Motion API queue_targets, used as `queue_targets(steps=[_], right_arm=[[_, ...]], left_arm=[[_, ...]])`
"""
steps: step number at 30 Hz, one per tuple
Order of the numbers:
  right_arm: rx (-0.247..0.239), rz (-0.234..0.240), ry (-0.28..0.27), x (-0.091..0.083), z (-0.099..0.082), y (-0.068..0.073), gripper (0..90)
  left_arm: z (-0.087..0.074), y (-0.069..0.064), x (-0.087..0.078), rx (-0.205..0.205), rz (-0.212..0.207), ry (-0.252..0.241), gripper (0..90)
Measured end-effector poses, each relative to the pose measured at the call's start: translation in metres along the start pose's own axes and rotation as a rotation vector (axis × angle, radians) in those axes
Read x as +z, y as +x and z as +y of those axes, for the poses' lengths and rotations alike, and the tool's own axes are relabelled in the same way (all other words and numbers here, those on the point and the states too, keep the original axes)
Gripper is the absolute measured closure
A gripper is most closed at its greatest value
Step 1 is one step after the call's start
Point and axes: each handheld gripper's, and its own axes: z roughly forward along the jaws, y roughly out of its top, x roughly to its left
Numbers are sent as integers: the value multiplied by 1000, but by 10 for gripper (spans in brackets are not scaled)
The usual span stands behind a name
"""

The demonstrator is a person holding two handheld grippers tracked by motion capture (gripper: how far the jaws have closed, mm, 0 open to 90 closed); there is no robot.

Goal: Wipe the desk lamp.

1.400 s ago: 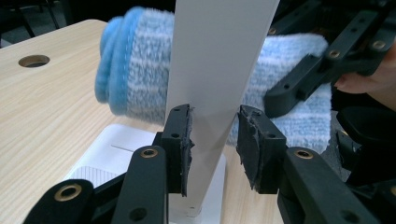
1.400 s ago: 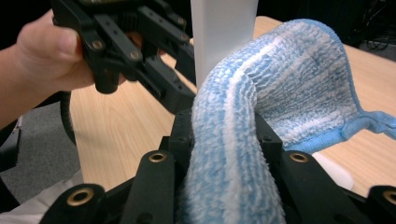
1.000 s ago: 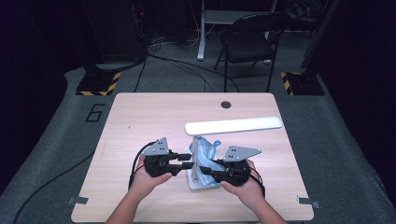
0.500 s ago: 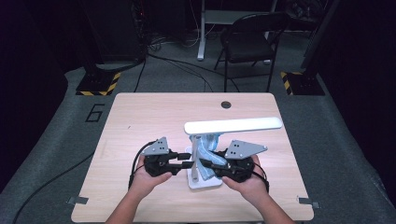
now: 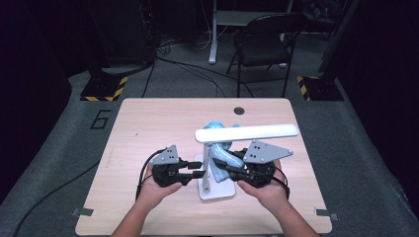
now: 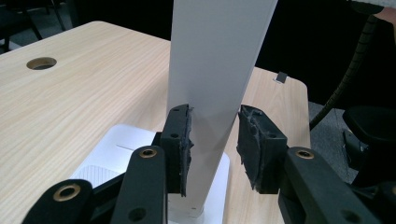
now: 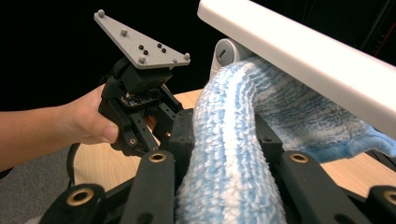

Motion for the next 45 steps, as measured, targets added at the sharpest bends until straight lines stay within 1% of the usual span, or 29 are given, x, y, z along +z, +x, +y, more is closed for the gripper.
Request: queue_targets(steps=[1,2,3,4,5,7,13,16,18,20,22,26,28,30,32,36,38,40,41,42,43,44,45], right_arm=[[-5,1,-9,1,-1,-1,677],[-11,11,-6,1,-2,-2,677],[-3,15,-9,3,-4,-2,677],[-3,23,-1,3,-5,-2,678],[0,24,-6,4,-6,-3,679],[6,34,7,6,-9,-4,679],[22,47,52,14,-25,-3,679],[23,54,71,16,-31,-3,679],[24,50,76,18,-35,-2,679],[23,55,90,19,-38,-2,679],[27,54,83,19,-40,-2,679],[32,58,76,18,-39,-3,678],[23,55,77,17,-35,-2,677],[23,56,75,16,-32,-1,677],[22,55,58,14,-29,-1,677],[3,40,27,10,-21,-2,678],[-13,31,22,8,-17,-2,678],[-18,25,15,6,-15,-3,678],[-21,17,7,5,-14,-4,678],[-23,11,4,4,-13,-5,679],[-17,7,3,2,-12,-5,679],[-15,4,-9,2,-11,-5,679],[-15,4,-9,2,-11,-5,679]], left_arm=[[0,0,0,-2,-1,0,639],[0,0,0,0,-1,0,639],[0,0,0,-7,-1,-1,639],[0,0,0,0,1,0,639],[0,0,0,5,3,-1,639],[0,0,0,-2,4,-6,639],[0,0,0,2,8,-5,639],[0,-1,0,-7,4,-4,639],[0,-1,0,-7,0,-4,639],[0,0,0,-7,-3,-5,639],[0,-1,0,-8,-3,-6,639],[0,0,0,-8,1,-4,639],[0,0,-1,-7,-6,-1,639],[0,0,0,-7,-2,-5,639],[0,1,0,-1,0,-4,639],[0,1,-1,2,2,-2,638],[0,1,-1,3,-5,4,632],[0,0,-1,-5,-14,0,605],[0,0,1,-7,-8,-6,572],[1,0,1,-5,7,-2,540],[1,1,2,5,20,3,521],[2,2,2,-5,26,3,503],[2,2,2,-5,26,3,490]])
